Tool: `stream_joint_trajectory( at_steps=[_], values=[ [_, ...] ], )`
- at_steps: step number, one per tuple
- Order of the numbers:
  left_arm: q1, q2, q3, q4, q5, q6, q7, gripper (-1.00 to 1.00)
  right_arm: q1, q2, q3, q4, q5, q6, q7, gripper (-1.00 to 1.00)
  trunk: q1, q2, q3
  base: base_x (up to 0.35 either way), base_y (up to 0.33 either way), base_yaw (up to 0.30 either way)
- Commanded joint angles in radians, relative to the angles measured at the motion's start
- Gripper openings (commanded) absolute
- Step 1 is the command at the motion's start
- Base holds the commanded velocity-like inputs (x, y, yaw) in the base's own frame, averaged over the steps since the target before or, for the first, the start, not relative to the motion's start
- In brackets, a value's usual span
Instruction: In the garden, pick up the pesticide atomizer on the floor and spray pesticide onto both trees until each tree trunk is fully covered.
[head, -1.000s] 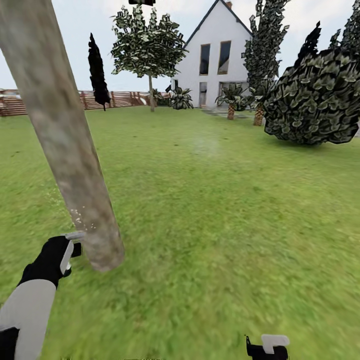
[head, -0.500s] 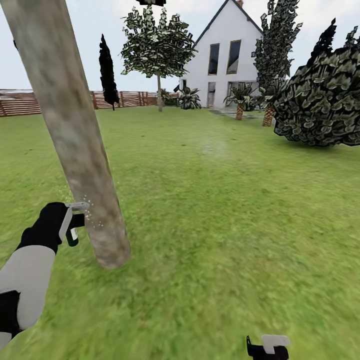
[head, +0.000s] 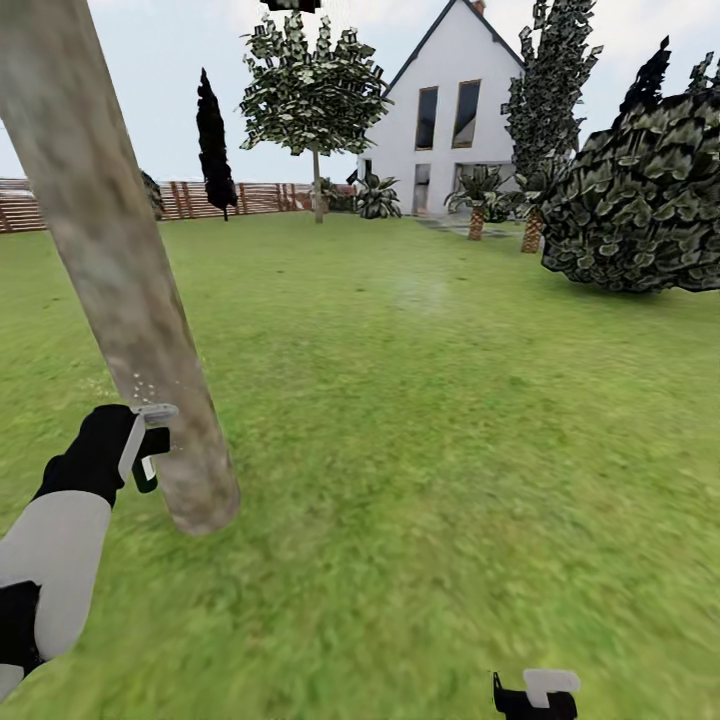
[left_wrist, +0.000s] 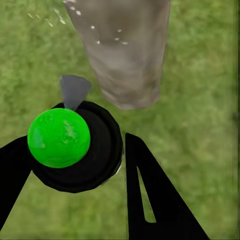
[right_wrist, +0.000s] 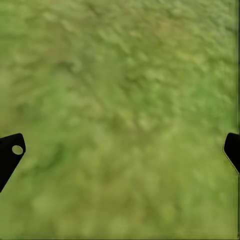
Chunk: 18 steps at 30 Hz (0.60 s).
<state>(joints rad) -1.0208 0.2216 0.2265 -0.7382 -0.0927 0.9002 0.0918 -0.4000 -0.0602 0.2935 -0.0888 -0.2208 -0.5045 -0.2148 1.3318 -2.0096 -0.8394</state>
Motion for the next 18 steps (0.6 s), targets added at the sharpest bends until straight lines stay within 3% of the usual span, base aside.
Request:
stream_joint_trajectory(
  at_steps=[1, 11, 18],
  values=[
    [-0.001, -0.001, 0.002, -0.001, -0.01, 0.005, -0.004, -1.0, 0.0, 0.0, 0.009, 0.0, -0.008, -0.002, -0.003, 1.0, 0.0, 0.0, -0.001, -0.001, -0.274, 0.0],
    [-0.005, -0.002, 0.003, 0.0, -0.01, 0.005, -0.004, -1.0, 0.0, 0.0, 0.009, 0.0, -0.008, -0.002, -0.003, 1.0, 0.0, 0.0, -0.001, 0.131, -0.255, 0.219],
    [-0.003, -0.002, 0.002, 0.0, -0.011, 0.005, -0.003, -1.0, 0.0, 0.0, 0.009, 0.0, -0.008, -0.002, -0.003, 1.0, 0.0, 0.0, -0.001, 0.213, -0.201, 0.035]
  ],
)
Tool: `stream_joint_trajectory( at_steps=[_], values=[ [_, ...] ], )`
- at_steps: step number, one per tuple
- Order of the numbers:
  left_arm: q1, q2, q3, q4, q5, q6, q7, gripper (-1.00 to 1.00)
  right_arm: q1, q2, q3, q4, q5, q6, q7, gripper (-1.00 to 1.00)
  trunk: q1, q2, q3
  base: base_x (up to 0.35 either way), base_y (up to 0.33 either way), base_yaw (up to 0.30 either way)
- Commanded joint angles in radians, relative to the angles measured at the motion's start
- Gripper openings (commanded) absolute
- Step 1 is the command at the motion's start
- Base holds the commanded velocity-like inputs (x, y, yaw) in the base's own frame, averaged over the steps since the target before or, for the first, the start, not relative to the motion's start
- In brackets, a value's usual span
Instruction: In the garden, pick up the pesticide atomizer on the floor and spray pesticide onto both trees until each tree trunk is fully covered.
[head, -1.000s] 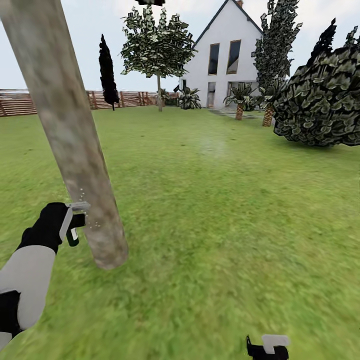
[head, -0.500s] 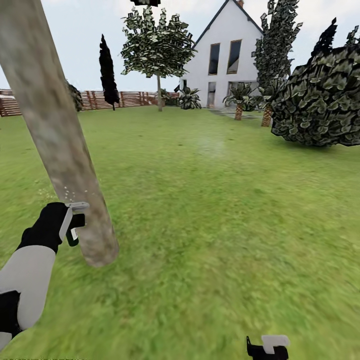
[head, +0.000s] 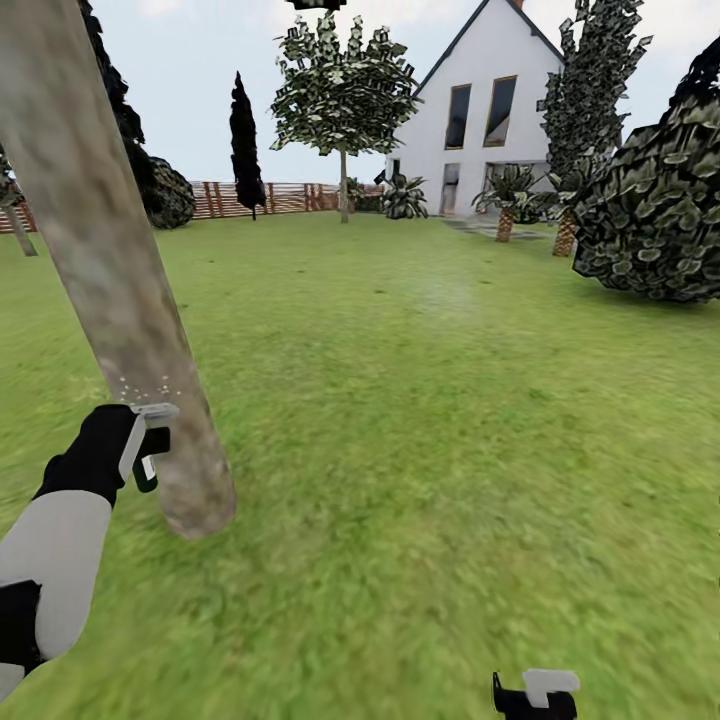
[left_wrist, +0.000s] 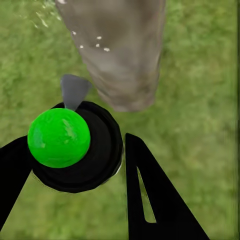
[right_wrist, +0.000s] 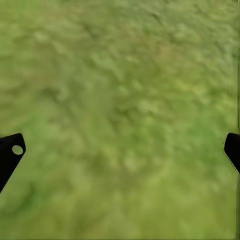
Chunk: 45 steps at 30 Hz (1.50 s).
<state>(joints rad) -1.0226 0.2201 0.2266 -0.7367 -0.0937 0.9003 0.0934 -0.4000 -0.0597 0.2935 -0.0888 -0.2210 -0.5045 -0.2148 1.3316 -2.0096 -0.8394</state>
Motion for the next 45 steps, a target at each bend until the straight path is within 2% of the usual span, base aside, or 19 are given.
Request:
stream_joint_trajectory(
  at_steps=[1, 7, 9, 12, 14, 16, 18, 19, 23, 29, 31, 32, 34, 35, 37, 40, 42, 43, 45],
  values=[
    [-0.001, -0.001, 0.002, -0.001, -0.01, 0.005, -0.004, -1.0, 0.0, 0.0, 0.009, 0.0, -0.008, -0.002, -0.003, 1.0, 0.0, 0.0, -0.001, 0.048, -0.262, 0.0],
    [-0.001, 0.004, 0.004, -0.003, -0.013, 0.005, -0.003, -1.0, 0.0, 0.0, 0.009, 0.0, -0.008, -0.003, -0.003, 1.0, 0.0, 0.0, -0.001, 0.007, -0.272, 0.158],
    [0.003, 0.024, 0.002, -0.002, -0.014, 0.005, -0.002, -1.0, 0.0, 0.0, 0.009, 0.0, -0.008, -0.003, -0.003, 1.0, 0.0, 0.0, -0.001, 0.0, -0.274, 0.271],
    [0.024, 0.031, 0.002, -0.001, -0.012, -0.003, 0.001, -1.0, 0.0, 0.0, 0.009, 0.0, -0.008, -0.003, -0.003, 1.0, 0.0, 0.0, -0.001, 0.0, -0.274, 0.275],
    [0.076, 0.023, 0.005, -0.001, -0.008, -0.011, 0.001, -1.0, 0.0, 0.0, 0.009, 0.0, -0.008, -0.003, -0.003, 1.0, 0.0, 0.0, -0.001, 0.008, -0.274, 0.275],
    [0.088, 0.016, 0.006, 0.0, -0.004, -0.012, -0.003, -1.0, 0.0, 0.001, 0.009, 0.0, -0.008, -0.003, -0.003, 1.0, 0.0, 0.0, -0.001, 0.072, -0.274, 0.275],
    [0.091, -0.006, 0.006, -0.001, -0.005, -0.012, 0.0, -1.0, 0.0, 0.0, 0.009, 0.0, -0.008, -0.003, -0.003, 1.0, 0.0, 0.0, -0.001, 0.11, -0.274, 0.275],
    [0.091, -0.008, 0.005, -0.001, -0.007, -0.012, 0.004, -1.0, 0.0, 0.0, 0.009, 0.0, -0.008, -0.003, -0.003, 1.0, 0.0, 0.0, -0.001, 0.145, -0.262, 0.275],
    [0.089, 0.016, 0.011, -0.001, -0.013, -0.012, 0.008, -1.0, 0.0, 0.0, 0.009, 0.0, -0.008, -0.003, -0.003, 1.0, 0.0, 0.0, -0.001, 0.212, -0.213, 0.166],
    [0.091, -0.006, 0.004, 0.001, -0.011, -0.012, 0.009, -1.0, 0.0, -0.002, 0.009, 0.001, -0.007, -0.003, -0.002, 1.0, 0.0, 0.0, -0.001, 0.242, -0.179, 0.005],
    [0.093, 0.007, 0.007, 0.009, -0.014, -0.012, 0.007, -1.0, 0.0, -0.002, 0.009, 0.001, -0.008, -0.003, -0.002, 1.0, 0.0, 0.0, -0.001, 0.243, -0.176, 0.0],
    [0.099, 0.019, 0.009, 0.01, -0.015, -0.012, 0.007, -1.0, 0.0, -0.001, 0.009, 0.001, -0.008, -0.003, -0.002, 1.0, 0.0, 0.0, -0.001, 0.243, -0.175, 0.0],
    [0.128, 0.059, 0.011, 0.009, -0.014, -0.013, 0.006, -1.0, 0.0, 0.0, 0.009, 0.0, -0.008, -0.002, -0.001, 1.0, 0.0, 0.0, -0.001, 0.243, -0.175, 0.0],
    [0.133, 0.062, 0.008, 0.011, -0.013, -0.014, 0.007, -1.0, 0.0, 0.0, 0.009, 0.0, -0.008, -0.002, -0.001, 1.0, 0.0, 0.0, -0.001, 0.208, -0.2, 0.0],
    [0.144, 0.054, 0.007, 0.012, -0.01, -0.015, 0.008, -1.0, 0.0, 0.0, 0.009, 0.0, -0.008, -0.002, -0.002, 1.0, 0.0, 0.0, -0.001, 0.117, -0.239, 0.0],
    [0.155, 0.023, 0.008, 0.002, -0.006, -0.017, 0.009, -1.0, 0.0, 0.0, 0.009, 0.0, -0.008, -0.003, -0.003, 1.0, 0.0, 0.0, -0.001, 0.02, -0.267, 0.054],
    [0.157, 0.029, 0.014, 0.009, -0.012, -0.047, 0.008, -1.0, 0.0, 0.0, 0.009, 0.0, -0.008, -0.002, -0.003, 1.0, 0.0, 0.0, -0.001, 0.002, -0.273, 0.232],
    [0.162, 0.045, 0.017, 0.014, -0.015, -0.057, 0.008, -1.0, 0.0, 0.0, 0.009, 0.0, -0.008, -0.002, -0.003, 1.0, 0.0, 0.0, -0.001, 0.0, -0.273, 0.271],
    [0.195, 0.042, 0.01, 0.016, -0.012, -0.062, 0.009, -1.0, 0.0, 0.0, 0.009, 0.0, -0.008, -0.002, -0.003, 1.0, 0.0, 0.0, -0.001, 0.003, -0.273, 0.275]
  ],
)
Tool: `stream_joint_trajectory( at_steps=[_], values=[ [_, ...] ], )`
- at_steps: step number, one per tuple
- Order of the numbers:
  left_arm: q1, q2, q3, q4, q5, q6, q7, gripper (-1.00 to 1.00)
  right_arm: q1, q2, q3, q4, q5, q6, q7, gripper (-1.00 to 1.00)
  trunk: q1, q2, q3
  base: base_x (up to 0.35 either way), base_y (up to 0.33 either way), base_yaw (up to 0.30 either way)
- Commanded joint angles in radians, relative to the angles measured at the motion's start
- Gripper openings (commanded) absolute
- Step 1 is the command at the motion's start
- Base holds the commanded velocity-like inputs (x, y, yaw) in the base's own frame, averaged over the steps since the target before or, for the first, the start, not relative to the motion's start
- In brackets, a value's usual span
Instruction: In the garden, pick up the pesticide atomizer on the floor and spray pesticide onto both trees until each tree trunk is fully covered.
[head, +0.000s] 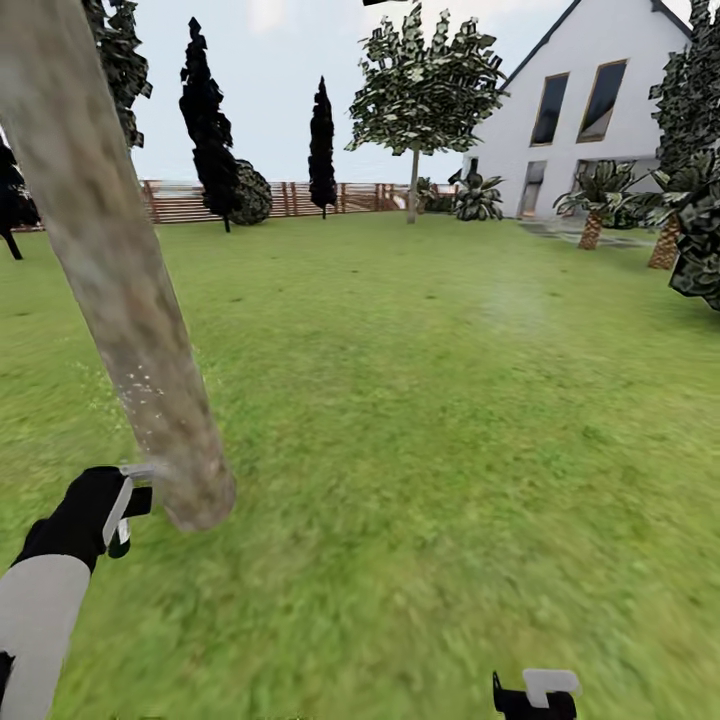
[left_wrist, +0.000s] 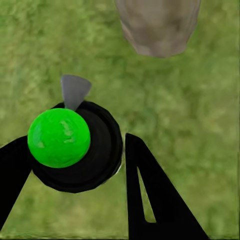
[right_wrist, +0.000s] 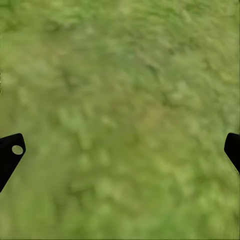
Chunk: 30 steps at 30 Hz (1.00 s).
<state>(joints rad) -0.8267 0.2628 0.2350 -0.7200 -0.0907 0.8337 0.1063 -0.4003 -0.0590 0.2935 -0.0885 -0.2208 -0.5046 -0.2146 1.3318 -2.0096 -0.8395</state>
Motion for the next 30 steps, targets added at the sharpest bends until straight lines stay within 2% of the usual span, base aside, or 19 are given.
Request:
stream_joint_trajectory(
  at_steps=[1, 2, 4, 9, 13, 14, 15, 16, 18, 20, 22, 24, 28, 30],
  values=[
    [0.003, -0.012, 0.0, -0.002, -0.013, 0.003, -0.003, -1.0, 0.0, 0.0, 0.009, 0.0, -0.008, -0.002, -0.003, 1.0, 0.0, 0.0, -0.001, 0.056, -0.273, 0.257],
    [0.005, -0.025, -0.001, -0.005, -0.013, 0.002, -0.002, -1.0, 0.0, -0.001, 0.009, 0.0, -0.008, -0.002, -0.003, 1.0, 0.0, 0.0, -0.001, 0.115, -0.266, 0.115],
    [0.006, -0.032, 0.0, -0.012, -0.012, 0.002, -0.002, -1.0, 0.0, -0.001, 0.009, 0.0, -0.008, -0.002, -0.003, 1.0, 0.0, 0.0, -0.001, 0.156, -0.251, 0.041],
    [0.006, -0.031, 0.0, -0.016, -0.015, 0.002, -0.002, -1.0, 0.0, -0.001, 0.009, 0.0, -0.008, -0.002, -0.003, 1.0, 0.0, 0.0, -0.001, 0.178, -0.241, 0.004],
    [0.006, -0.01, 0.007, -0.016, -0.019, 0.001, -0.001, -1.0, 0.0, -0.001, 0.009, 0.0, -0.008, -0.002, -0.003, 1.0, 0.0, 0.0, -0.001, 0.18, -0.239, 0.081],
    [0.01, 0.024, 0.007, -0.011, -0.018, -0.005, 0.0, -1.0, 0.0, -0.001, 0.009, 0.0, -0.008, -0.002, -0.003, 1.0, 0.0, 0.0, -0.001, 0.18, -0.239, 0.254],
    [0.011, 0.037, 0.007, -0.006, -0.018, -0.013, 0.0, -1.0, 0.0, -0.001, 0.009, 0.0, -0.008, -0.002, -0.003, 1.0, 0.0, 0.0, -0.001, 0.18, -0.239, 0.267],
    [0.012, 0.039, 0.006, -0.004, -0.018, -0.017, 0.0, -1.0, 0.0, -0.001, 0.009, 0.0, -0.008, -0.002, -0.003, 1.0, 0.0, 0.0, -0.001, 0.18, -0.239, 0.271],
    [0.012, 0.028, 0.002, -0.002, -0.011, -0.02, 0.0, -1.0, 0.0, -0.001, 0.009, 0.0, -0.008, -0.002, -0.003, 1.0, 0.0, 0.0, -0.001, 0.181, -0.239, 0.274],
    [0.012, -0.009, -0.001, -0.004, -0.014, -0.021, 0.001, -1.0, 0.0, -0.001, 0.009, 0.0, -0.008, -0.002, -0.003, 1.0, 0.0, 0.0, -0.001, 0.192, -0.232, 0.276],
    [0.012, -0.019, -0.001, -0.005, -0.014, -0.02, 0.006, -1.0, 0.0, -0.001, 0.009, 0.0, -0.008, -0.002, -0.003, 1.0, 0.0, 0.0, -0.001, 0.196, -0.23, 0.276],
    [0.012, -0.025, -0.002, -0.006, -0.016, -0.021, 0.007, -1.0, 0.0, -0.001, 0.009, 0.0, -0.008, -0.002, -0.003, 1.0, 0.0, 0.0, -0.001, 0.197, -0.23, 0.276],
    [0.012, -0.016, 0.003, -0.005, -0.018, -0.021, 0.007, -1.0, 0.0, 0.0, 0.009, 0.0, -0.008, -0.002, -0.003, 1.0, 0.0, 0.0, -0.001, 0.197, -0.23, 0.276],
    [0.012, -0.019, -0.005, -0.004, -0.018, -0.021, 0.007, -1.0, 0.0, 0.002, 0.009, 0.0, -0.008, -0.002, -0.002, 1.0, 0.0, 0.0, -0.001, 0.197, -0.23, 0.277]
  ],
)
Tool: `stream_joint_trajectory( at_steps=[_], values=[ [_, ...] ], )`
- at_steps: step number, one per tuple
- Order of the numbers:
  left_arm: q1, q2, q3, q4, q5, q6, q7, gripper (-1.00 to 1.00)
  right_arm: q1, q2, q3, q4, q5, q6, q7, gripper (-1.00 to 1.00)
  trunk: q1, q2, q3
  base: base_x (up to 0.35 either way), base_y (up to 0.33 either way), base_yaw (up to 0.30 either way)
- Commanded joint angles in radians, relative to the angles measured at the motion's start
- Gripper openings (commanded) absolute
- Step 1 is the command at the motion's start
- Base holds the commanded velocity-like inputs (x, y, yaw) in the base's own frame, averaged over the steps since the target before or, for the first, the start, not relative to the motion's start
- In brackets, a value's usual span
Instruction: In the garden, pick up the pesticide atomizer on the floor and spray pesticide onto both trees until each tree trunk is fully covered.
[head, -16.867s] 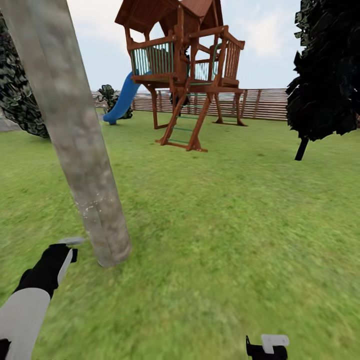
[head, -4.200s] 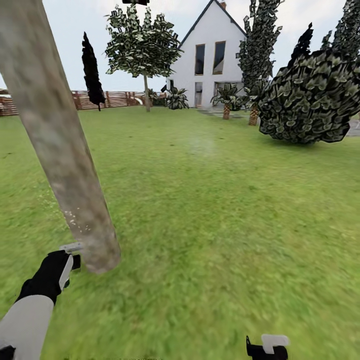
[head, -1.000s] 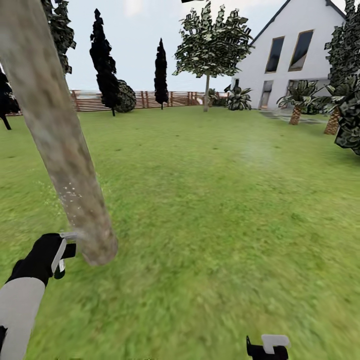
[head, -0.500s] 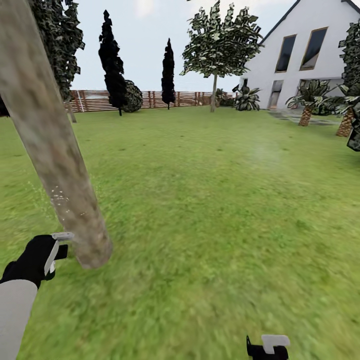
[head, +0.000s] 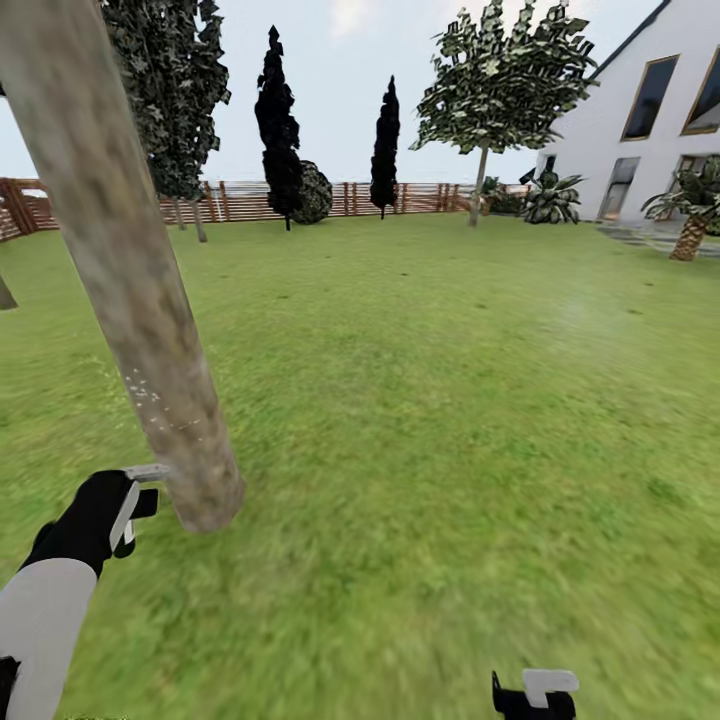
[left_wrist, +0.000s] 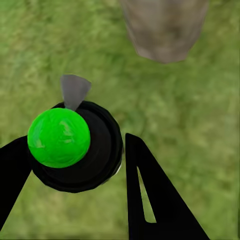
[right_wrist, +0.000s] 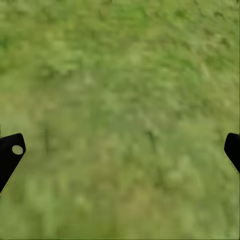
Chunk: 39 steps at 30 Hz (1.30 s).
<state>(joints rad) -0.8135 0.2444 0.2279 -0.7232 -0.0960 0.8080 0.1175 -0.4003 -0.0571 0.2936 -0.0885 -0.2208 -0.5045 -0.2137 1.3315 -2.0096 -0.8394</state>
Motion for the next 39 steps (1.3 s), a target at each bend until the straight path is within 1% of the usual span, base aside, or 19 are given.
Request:
stream_joint_trajectory(
  at_steps=[1, 6, 9, 11, 13, 14, 15, 16, 17, 19, 20, 28, 31, 35, 38, 39],
  values=[
    [-0.001, -0.004, 0.0, -0.001, -0.013, 0.005, -0.004, -1.0, 0.0, 0.0, 0.009, 0.0, -0.008, -0.002, -0.003, 1.0, 0.0, 0.0, -0.001, 0.197, -0.23, 0.278],
    [-0.001, -0.007, 0.001, -0.002, -0.013, 0.005, -0.004, -1.0, 0.0, 0.0, 0.009, 0.0, -0.008, -0.002, -0.003, 1.0, 0.0, 0.0, -0.001, 0.198, -0.23, 0.278],
    [-0.001, 0.001, 0.001, -0.004, -0.013, 0.005, -0.004, -1.0, 0.0, 0.0, 0.009, 0.0, -0.008, -0.002, -0.003, 1.0, 0.0, 0.0, -0.001, 0.216, -0.216, 0.277],
    [-0.001, 0.008, 0.003, -0.003, -0.021, 0.005, 0.0, -1.0, 0.0, 0.0, 0.009, 0.0, -0.008, -0.002, -0.003, 1.0, 0.0, 0.0, -0.001, 0.224, -0.209, 0.277],
    [-0.001, 0.019, 0.01, -0.008, -0.032, 0.005, 0.036, -1.0, 0.0, 0.0, 0.009, 0.0, -0.008, -0.002, -0.003, 1.0, 0.0, 0.0, -0.001, 0.225, -0.208, 0.278],
    [-0.001, 0.02, 0.011, -0.01, -0.031, 0.005, 0.059, -1.0, 0.0, 0.0, 0.009, 0.0, -0.008, -0.002, -0.003, 1.0, 0.0, 0.0, -0.001, 0.225, -0.207, 0.278],
    [-0.001, 0.016, 0.008, -0.011, -0.027, 0.006, 0.059, -1.0, 0.0, 0.0, 0.009, 0.0, -0.008, -0.002, -0.003, 1.0, 0.0, 0.0, -0.001, 0.225, -0.207, 0.278],
    [-0.001, 0.007, 0.007, -0.007, -0.024, 0.007, 0.059, -1.0, 0.0, 0.0, 0.009, 0.0, -0.008, -0.002, -0.003, 1.0, 0.0, 0.0, -0.001, 0.225, -0.207, 0.278],
    [-0.001, -0.005, 0.006, -0.007, -0.023, 0.008, 0.057, -1.0, 0.0, 0.0, 0.009, 0.0, -0.008, -0.002, -0.003, 1.0, 0.0, 0.0, -0.001, 0.223, -0.207, 0.278],
    [-0.002, -0.041, 0.005, -0.012, -0.022, 0.011, 0.056, -1.0, 0.0, 0.0, 0.009, 0.0, -0.008, -0.002, -0.003, 1.0, 0.0, 0.0, -0.001, 0.17, -0.228, 0.278],
    [-0.003, -0.047, 0.005, -0.014, -0.022, 0.012, 0.055, -1.0, 0.0, 0.0, 0.009, 0.0, -0.008, -0.002, -0.003, 1.0, 0.0, 0.0, -0.001, 0.053, -0.261, 0.278],
    [-0.014, -0.049, 0.005, -0.015, -0.022, 0.021, 0.054, -1.0, 0.0, -0.001, 0.009, 0.0, -0.008, -0.002, -0.003, 1.0, 0.0, 0.0, -0.001, -0.049, -0.271, 0.278],
    [-0.02, -0.059, 0.004, -0.017, -0.022, 0.025, 0.054, -1.0, 0.0, -0.001, 0.009, 0.0, -0.008, -0.002, -0.003, 1.0, 0.0, 0.0, -0.001, -0.1, -0.273, 0.277],
    [-0.049, -0.065, 0.003, -0.018, -0.022, 0.04, 0.054, -1.0, 0.0, -0.001, 0.009, 0.0, -0.009, -0.002, -0.004, 1.0, 0.0, 0.0, -0.001, -0.101, -0.273, 0.248],
    [-0.057, -0.076, -0.011, -0.038, -0.022, 0.052, 0.054, -1.0, 0.0, -0.001, 0.009, 0.0, -0.009, -0.002, -0.004, 1.0, 0.0, 0.0, -0.001, -0.098, -0.273, 0.218],
    [-0.058, -0.079, -0.021, -0.055, -0.022, 0.072, 0.054, -1.0, 0.0, -0.001, 0.009, -0.001, -0.009, -0.002, -0.004, 1.0, 0.0, 0.0, -0.001, -0.051, -0.273, 0.214]
  ],
)
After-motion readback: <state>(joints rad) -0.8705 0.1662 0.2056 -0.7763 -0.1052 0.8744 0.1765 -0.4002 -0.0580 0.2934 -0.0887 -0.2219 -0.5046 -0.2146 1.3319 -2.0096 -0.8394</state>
